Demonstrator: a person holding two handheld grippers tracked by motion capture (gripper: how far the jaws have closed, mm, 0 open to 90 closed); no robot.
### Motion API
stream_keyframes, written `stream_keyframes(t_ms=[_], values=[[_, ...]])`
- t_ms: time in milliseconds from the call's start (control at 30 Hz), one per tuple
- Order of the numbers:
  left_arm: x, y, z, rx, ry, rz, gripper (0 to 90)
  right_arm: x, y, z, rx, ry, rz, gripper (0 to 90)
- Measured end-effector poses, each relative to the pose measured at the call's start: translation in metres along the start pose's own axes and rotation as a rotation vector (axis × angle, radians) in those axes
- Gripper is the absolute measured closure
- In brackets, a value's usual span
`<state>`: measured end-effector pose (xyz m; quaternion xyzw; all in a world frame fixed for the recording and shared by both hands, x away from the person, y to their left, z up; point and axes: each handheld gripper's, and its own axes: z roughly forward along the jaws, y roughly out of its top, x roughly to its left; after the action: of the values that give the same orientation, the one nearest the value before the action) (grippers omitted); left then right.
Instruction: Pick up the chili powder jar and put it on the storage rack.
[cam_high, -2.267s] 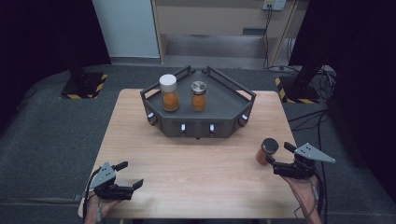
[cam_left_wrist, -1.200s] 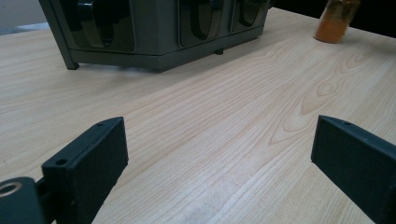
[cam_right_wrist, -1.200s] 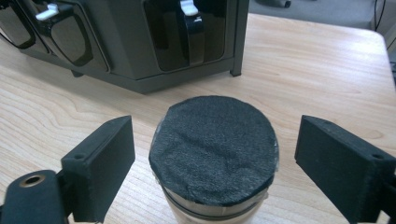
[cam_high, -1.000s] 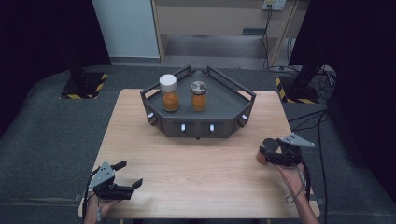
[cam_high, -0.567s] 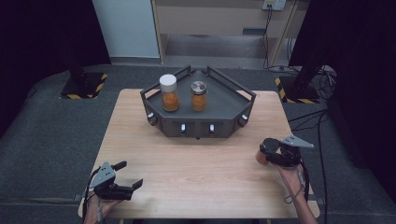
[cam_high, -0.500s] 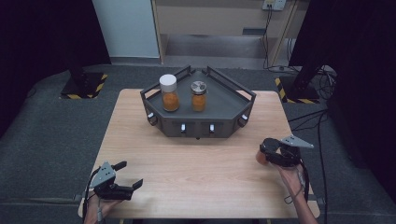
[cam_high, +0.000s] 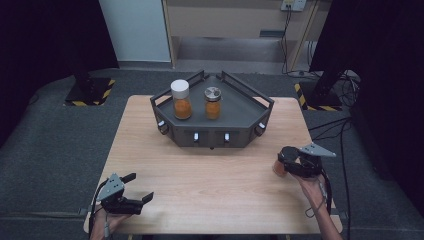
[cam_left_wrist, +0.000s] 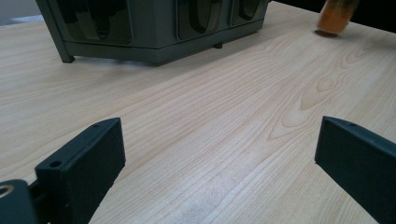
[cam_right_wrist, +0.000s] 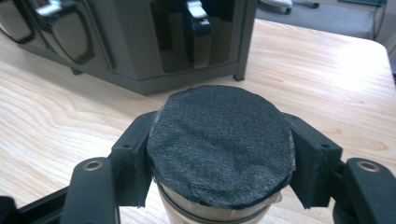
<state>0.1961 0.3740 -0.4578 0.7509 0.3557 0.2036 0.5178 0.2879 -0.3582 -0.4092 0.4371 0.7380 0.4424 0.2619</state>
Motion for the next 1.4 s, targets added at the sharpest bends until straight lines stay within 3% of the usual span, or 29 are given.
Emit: stream_keyframes(t_ms=[600, 1400], values=[[0.001, 0.000, 0.000, 0.001, -0.004, -0.003, 1.1, 0.011, 0.050, -0.002, 0.010, 0.096, -0.107, 34.5], [0.001, 0.000, 0.000, 0.002, -0.006, -0.003, 1.2, 0.021, 0.115, -0.001, 0.005, 0.184, -0.163, 34.8]])
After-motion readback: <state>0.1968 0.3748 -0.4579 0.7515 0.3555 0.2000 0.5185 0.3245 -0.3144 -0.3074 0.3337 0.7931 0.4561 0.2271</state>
